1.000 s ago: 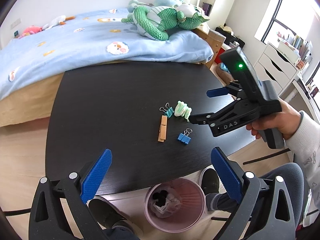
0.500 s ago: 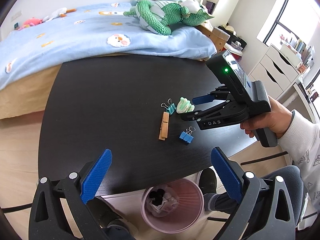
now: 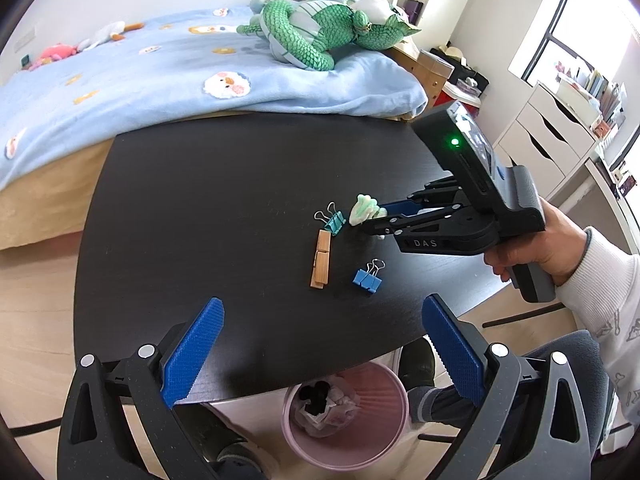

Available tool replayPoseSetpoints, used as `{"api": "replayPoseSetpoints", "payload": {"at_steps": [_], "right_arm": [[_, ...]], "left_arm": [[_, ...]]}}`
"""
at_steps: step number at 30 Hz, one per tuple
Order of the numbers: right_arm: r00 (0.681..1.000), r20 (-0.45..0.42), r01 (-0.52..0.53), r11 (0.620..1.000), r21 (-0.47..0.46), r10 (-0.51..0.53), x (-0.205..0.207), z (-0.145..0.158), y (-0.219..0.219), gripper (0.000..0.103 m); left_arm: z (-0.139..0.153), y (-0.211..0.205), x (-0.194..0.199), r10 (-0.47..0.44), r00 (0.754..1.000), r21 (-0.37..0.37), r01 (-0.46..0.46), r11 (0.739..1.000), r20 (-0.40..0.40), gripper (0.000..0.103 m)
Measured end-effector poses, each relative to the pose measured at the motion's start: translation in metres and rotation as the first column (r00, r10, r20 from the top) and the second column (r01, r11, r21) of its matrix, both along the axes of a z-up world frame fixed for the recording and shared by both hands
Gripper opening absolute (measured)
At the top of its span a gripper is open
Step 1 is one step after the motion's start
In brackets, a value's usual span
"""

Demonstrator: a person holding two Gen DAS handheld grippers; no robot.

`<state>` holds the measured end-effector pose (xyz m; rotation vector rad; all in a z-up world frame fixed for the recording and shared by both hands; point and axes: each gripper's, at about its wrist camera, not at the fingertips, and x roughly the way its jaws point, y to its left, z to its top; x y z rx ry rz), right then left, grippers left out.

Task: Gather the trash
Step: 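Grasp the wooden clothespin with the left gripper while the right gripper holds the green sock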

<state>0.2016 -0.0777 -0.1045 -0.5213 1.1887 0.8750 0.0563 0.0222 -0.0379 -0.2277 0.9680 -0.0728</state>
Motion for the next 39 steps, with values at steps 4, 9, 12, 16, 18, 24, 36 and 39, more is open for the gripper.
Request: {"api": "replayPoseSetpoints", "payload": {"at_steps": [4,9,12,16,18,24,36,39], "right_arm": [[0.999,0.003,0.043,0.999,0.031,-0.043,-0.004,0.010,-0.010,0.024],[0.994,-0.007,0.114,0.991,0.077,-0.114,-0.010,0.023,-0.033,0.024],[0.990,-0.009,0.139,0.986,0.090,-0.139,-0.016,0.026,-0.040,0.024],[0.984,-0.014,0.180,0.977,0.110,-0.180,-0.021,0.032,-0.050,0.024],[0.982,-0.015,0.190,0.975,0.114,-0.190,-0.022,0.034,-0.057,0.024],[0.980,-0.006,0.197,0.973,0.117,-0.198,-0.025,0.038,-0.068,0.024],[0.976,-0.009,0.217,0.969,0.120,-0.217,-0.023,0.036,-0.081,0.024],[0.976,-0.012,0.218,0.968,0.122,-0.218,-0.023,0.035,-0.082,0.024]], "left_arm": [[-0.001,-0.002,0.006,-0.011,1.000,0.018,0.011,1.000,-0.004,0.095],[-0.005,-0.004,0.019,-0.024,1.000,0.039,0.025,0.999,-0.018,0.095],[-0.010,-0.004,0.029,-0.032,0.999,0.047,0.033,0.998,-0.035,0.095],[-0.016,-0.006,0.044,-0.046,0.997,0.074,0.051,0.996,-0.058,0.095],[-0.019,-0.006,0.052,-0.051,0.996,0.080,0.057,0.995,-0.070,0.095],[-0.039,-0.009,0.077,-0.068,0.989,0.112,0.083,0.990,-0.135,0.095],[-0.076,-0.020,0.101,-0.091,0.968,0.150,0.128,0.980,-0.235,0.064],[-0.079,-0.022,0.100,-0.100,0.965,0.142,0.138,0.980,-0.244,0.051]]}}
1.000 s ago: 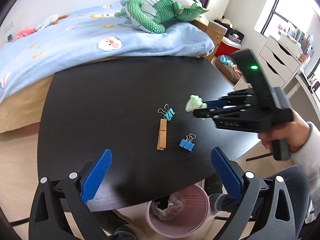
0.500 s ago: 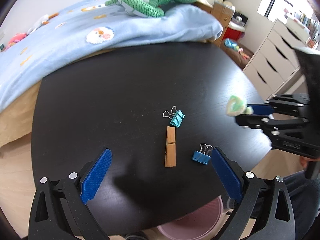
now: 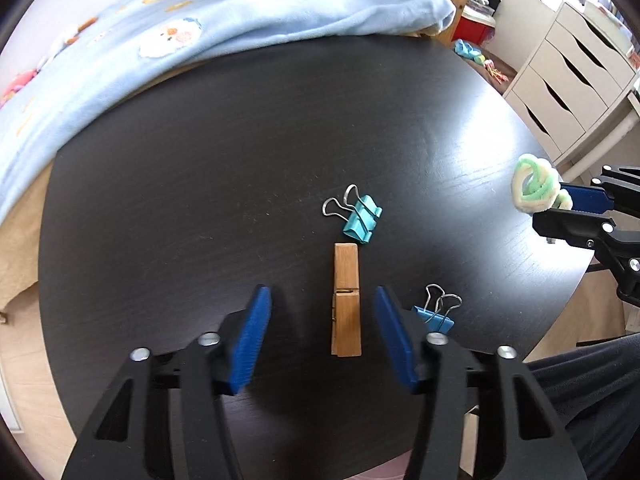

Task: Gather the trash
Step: 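Grasp the wooden clothespin with the left gripper while the right gripper holds the green sock, then carry the green sock and clothespin over the pink wastebasket and open both grippers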

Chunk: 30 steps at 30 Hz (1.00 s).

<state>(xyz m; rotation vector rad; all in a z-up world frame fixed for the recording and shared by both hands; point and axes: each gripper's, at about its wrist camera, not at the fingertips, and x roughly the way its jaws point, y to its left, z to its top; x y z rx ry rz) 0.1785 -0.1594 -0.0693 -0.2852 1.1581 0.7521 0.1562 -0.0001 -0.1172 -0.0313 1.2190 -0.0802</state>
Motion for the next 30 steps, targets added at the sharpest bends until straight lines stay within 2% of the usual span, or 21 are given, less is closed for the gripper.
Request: {"api": "replayPoseSetpoints", "payload": {"at_steps": [1,2,5,14,22,30], "right_arm": [[1.000,-0.001,0.000,1.000,0.001,0.000,0.000,-0.001,0.000,0.024],[1.000,-0.002,0.001,1.000,0.002,-0.001,0.000,-0.001,0.000,0.024],[1.000,-0.005,-0.001,1.000,0.005,0.001,-0.001,-0.002,0.001,0.024],[1.000,0.001,-0.001,1.000,0.015,0.001,-0.006,0.001,0.002,0.024],[0.999,0.033,0.004,0.999,0.044,-0.005,-0.027,0.024,-0.002,0.024],[0.996,0.088,-0.008,0.997,0.073,0.002,-0.070,0.056,-0.010,0.024]], "left_arm": [[-0.001,-0.001,0.000,-0.003,1.000,-0.006,0.003,1.000,-0.002,0.043],[-0.003,-0.001,-0.001,-0.003,1.000,-0.015,0.003,1.000,-0.010,0.029],[-0.005,-0.001,-0.002,0.004,1.000,-0.024,-0.004,1.000,-0.013,0.014],[0.005,0.003,-0.016,0.004,1.000,-0.034,-0.003,0.999,0.023,0.014],[0.042,0.001,-0.048,-0.008,0.994,-0.020,0.010,1.000,0.106,0.014],[0.078,-0.005,-0.095,-0.012,0.983,-0.015,0.015,1.000,0.183,0.014]]}}
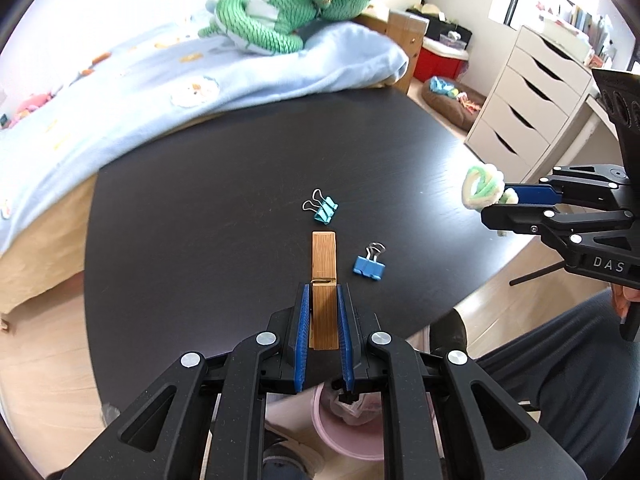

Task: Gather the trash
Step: 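Carry the green sock and clothespin over the pink wastebasket and open both grippers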

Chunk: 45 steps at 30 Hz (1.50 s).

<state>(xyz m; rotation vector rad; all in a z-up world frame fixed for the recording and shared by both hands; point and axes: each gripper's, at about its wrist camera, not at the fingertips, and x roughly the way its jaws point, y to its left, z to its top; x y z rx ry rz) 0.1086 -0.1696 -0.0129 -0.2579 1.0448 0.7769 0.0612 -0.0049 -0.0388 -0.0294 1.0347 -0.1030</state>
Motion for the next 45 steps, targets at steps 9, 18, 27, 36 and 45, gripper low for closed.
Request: {"api": "replayPoseSetpoints", "payload": {"at_steps": [9,18,27,36,45], "right_arm": [[0.999,0.045,-0.021,0.999,0.030,0.020,-0.048,0.023,-0.011,0.024],[0.999,0.034,-0.030,0.999,0.040,0.029,-0.092,0.022,-0.028,0.024],[0.998,-0.011,-0.060,0.998,0.036,0.061,-0.124,0.008,-0.032,0.024],[0.995,-0.034,-0.093,0.995,0.039,0.095,-0.128,0.001,-0.018,0.024],[0.995,-0.028,-0.098,0.994,0.058,0.100,-0.126,0.002,-0.015,0.069]], "left_arm": [[0.016,-0.012,-0.046,-0.001,0.999,0.002,0.000,1.000,0.052,0.014],[0.020,-0.025,-0.080,-0.007,0.997,-0.012,0.008,1.000,0.071,0.014],[0.016,-0.027,-0.107,0.006,0.998,-0.049,-0.003,0.999,0.065,0.014],[0.018,-0.023,-0.115,0.019,0.997,-0.060,-0.014,0.998,0.075,0.014],[0.018,-0.020,-0.116,0.022,0.997,-0.065,-0.017,0.998,0.078,0.014]]}}
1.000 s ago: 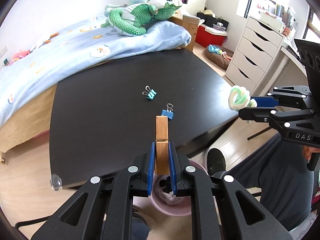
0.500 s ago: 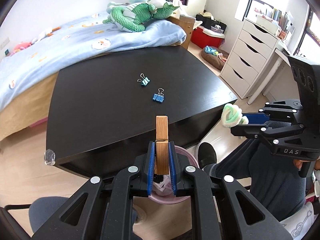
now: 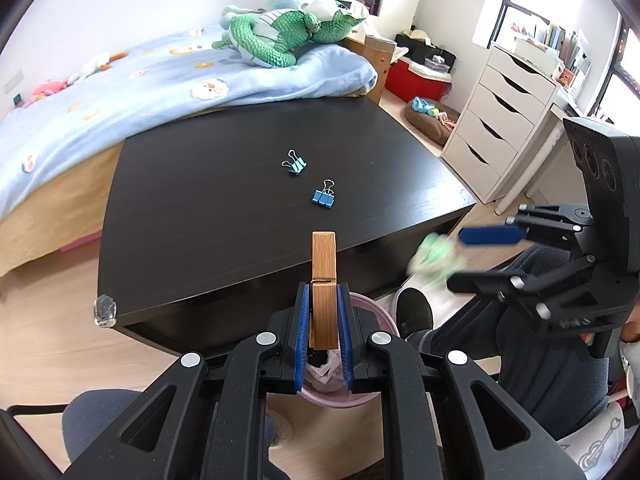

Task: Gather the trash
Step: 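Carry the green sock and clothespin over the pink wastebasket and open both grippers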

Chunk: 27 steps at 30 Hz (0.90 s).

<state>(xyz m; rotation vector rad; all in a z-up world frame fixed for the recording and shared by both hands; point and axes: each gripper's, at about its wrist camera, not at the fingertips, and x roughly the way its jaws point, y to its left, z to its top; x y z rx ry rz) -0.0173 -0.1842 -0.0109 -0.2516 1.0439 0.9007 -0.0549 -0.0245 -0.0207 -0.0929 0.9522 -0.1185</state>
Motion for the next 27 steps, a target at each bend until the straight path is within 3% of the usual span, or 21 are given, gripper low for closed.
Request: {"api": "replayPoseSetpoints", "payload": {"at_steps": [3,9,27], "right_arm": [[1.000,-0.001,0.015,1.000,0.009,-0.015,0.002,0.001,-0.003,0.087],[0.998,-0.001,0.065,0.998,0.025,-0.065,0.008,0.004,-0.012,0.098],[0.986,0.037,0.163,0.987,0.005,-0.163,0.009,0.015,-0.030,0.100]], "left_arm": [[0.000,0.000,-0.001,-0.007,1.000,0.000,0.007,1.000,-0.001,0.014],[-0.001,-0.004,0.000,-0.025,1.000,-0.003,0.025,1.000,-0.005,0.014],[0.002,-0.023,0.006,-0.093,0.996,0.002,0.093,0.996,-0.010,0.014]]}}
